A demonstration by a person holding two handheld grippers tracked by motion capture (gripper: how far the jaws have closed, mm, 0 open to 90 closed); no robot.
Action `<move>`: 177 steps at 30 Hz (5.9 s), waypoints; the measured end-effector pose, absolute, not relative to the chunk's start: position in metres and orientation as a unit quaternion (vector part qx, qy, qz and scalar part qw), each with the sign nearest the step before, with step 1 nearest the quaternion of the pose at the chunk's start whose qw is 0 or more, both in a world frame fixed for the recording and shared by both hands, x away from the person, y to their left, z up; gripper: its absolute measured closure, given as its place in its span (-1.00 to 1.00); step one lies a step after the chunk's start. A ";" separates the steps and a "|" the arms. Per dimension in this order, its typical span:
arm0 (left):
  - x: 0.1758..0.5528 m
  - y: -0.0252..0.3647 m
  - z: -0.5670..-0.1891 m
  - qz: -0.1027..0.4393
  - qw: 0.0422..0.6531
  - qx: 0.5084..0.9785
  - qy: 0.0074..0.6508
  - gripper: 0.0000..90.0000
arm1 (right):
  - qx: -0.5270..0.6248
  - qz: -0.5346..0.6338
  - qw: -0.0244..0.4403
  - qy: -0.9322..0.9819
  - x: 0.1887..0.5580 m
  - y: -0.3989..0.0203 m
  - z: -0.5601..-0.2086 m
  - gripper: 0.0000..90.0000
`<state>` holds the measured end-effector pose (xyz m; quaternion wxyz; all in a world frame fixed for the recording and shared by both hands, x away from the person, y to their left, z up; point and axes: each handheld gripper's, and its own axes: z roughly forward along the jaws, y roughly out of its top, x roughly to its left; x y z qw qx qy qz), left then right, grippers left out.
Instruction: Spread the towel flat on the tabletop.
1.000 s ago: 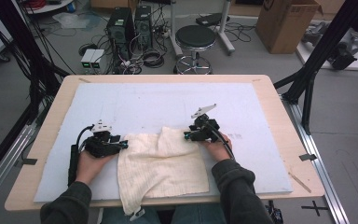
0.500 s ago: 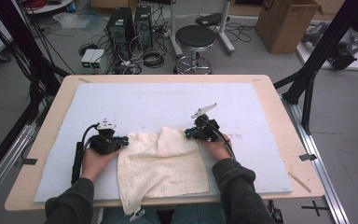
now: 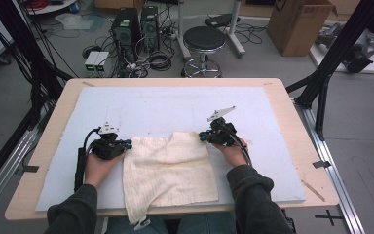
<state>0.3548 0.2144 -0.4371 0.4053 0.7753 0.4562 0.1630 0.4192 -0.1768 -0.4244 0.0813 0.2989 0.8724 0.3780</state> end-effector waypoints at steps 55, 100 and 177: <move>0.435 0.205 -0.419 0.209 0.385 0.757 0.485 0.45 | 0.377 0.375 0.136 0.836 0.478 -0.203 -0.403 0.50; 0.265 0.216 -0.428 0.153 0.453 0.822 0.310 0.05 | 0.196 0.420 0.045 0.885 0.313 -0.219 -0.424 0.01; 0.264 0.217 -0.428 0.115 0.473 0.822 0.296 0.41 | 0.221 0.452 0.022 0.864 0.309 -0.222 -0.426 -0.02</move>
